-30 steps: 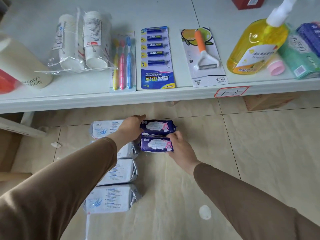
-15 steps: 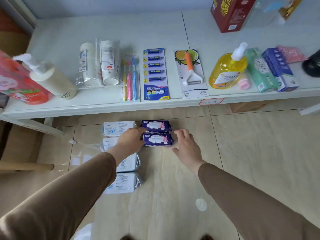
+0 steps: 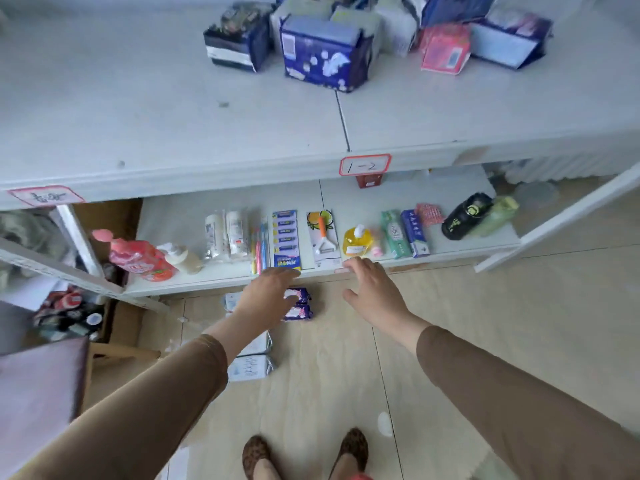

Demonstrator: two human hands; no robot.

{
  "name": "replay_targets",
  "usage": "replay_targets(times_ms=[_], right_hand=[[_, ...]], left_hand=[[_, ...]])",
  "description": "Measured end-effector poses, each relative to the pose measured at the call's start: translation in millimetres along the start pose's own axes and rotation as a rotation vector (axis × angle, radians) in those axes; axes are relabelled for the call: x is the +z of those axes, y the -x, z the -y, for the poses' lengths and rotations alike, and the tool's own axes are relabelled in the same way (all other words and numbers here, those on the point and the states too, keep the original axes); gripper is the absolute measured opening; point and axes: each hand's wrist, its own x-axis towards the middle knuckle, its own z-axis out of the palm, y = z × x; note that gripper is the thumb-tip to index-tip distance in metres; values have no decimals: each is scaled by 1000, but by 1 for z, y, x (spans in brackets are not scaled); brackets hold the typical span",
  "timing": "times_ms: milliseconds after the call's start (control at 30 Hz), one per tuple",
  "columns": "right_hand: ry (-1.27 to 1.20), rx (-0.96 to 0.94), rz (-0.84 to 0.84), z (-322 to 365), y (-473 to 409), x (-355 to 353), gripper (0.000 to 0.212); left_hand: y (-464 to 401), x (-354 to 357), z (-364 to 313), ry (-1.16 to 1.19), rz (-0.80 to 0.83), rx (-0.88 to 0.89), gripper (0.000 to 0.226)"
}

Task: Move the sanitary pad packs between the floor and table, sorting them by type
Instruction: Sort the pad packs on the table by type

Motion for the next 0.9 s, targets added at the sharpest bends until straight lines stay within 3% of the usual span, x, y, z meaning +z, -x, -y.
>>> replay_targets(times_ms=[167,400,633,900], right_hand=[[22,-132,-88,45,5,-123,42],[32,-213,-193,78,-39,-228,45],[43,-231,-195,93,-119,-280,48],[33,-181,-176,93,-200,-287,49]], left_hand=[[13,-107,-67,-6,-169,108,51],[-14,-207,-103,18,-362,141,49],[-78,-266,-87,14,-446,134,51],[-142,-307,-56,35,-402,39,52]])
